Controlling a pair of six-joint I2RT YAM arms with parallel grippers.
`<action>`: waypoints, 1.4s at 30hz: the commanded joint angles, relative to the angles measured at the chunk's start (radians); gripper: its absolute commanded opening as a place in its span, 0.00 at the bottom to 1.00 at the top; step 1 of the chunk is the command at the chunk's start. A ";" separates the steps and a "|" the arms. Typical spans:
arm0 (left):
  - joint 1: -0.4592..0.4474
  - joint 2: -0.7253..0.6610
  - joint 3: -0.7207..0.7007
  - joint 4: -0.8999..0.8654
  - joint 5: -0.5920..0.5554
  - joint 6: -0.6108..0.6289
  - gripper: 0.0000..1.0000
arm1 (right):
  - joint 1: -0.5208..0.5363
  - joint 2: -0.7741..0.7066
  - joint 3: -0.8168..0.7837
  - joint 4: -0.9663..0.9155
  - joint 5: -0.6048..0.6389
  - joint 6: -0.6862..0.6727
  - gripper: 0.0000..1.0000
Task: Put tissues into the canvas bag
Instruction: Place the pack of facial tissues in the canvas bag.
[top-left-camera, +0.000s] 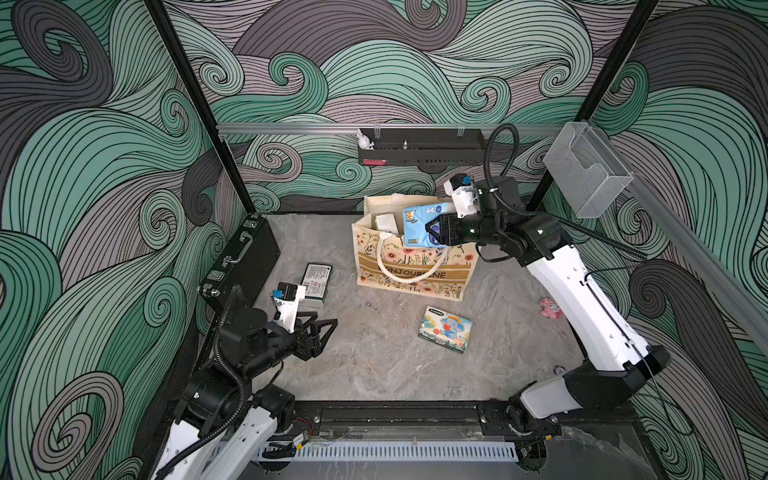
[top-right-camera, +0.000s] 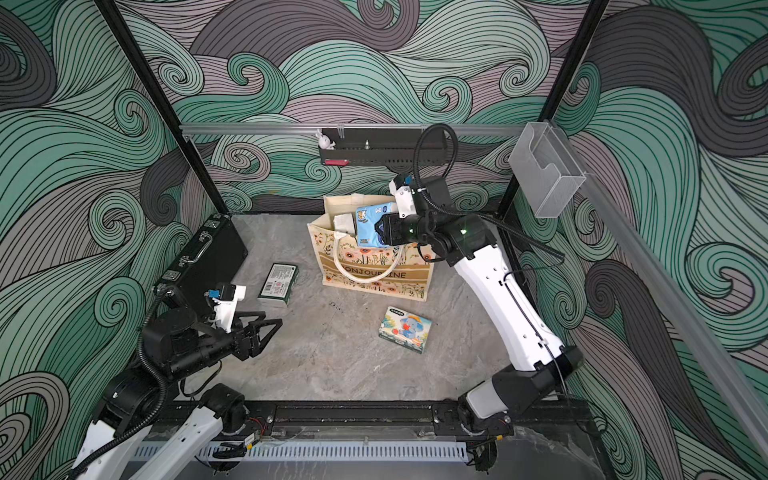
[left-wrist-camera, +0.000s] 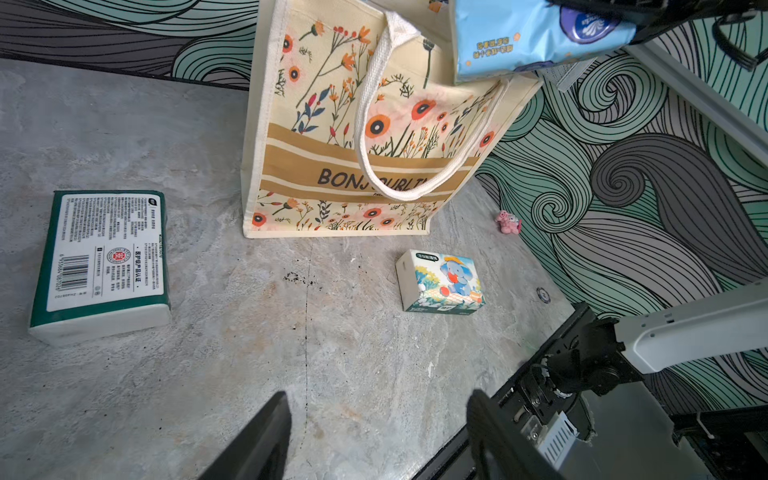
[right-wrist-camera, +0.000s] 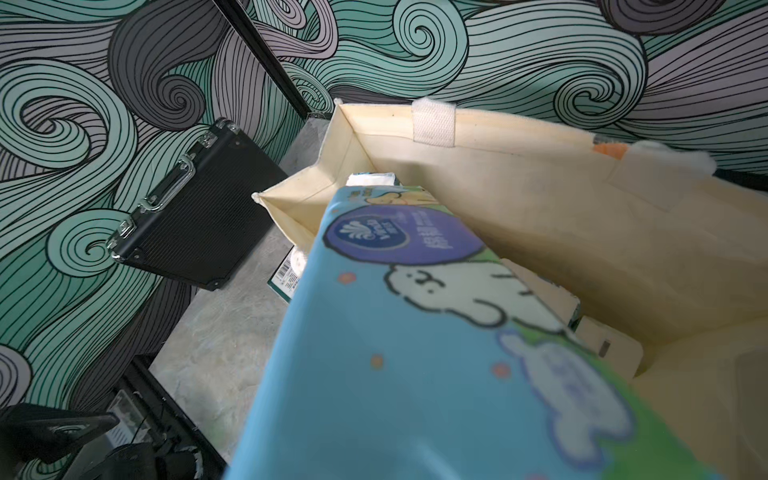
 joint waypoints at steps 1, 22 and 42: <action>0.003 -0.012 0.008 0.000 -0.002 0.019 0.69 | -0.004 0.015 0.075 -0.034 0.076 -0.037 0.51; 0.002 -0.008 -0.017 0.005 -0.087 -0.002 0.69 | 0.003 0.314 0.342 -0.196 0.183 -0.107 0.51; 0.000 -0.020 -0.020 0.010 -0.074 0.000 0.69 | 0.030 0.550 0.541 -0.217 -0.011 0.041 0.71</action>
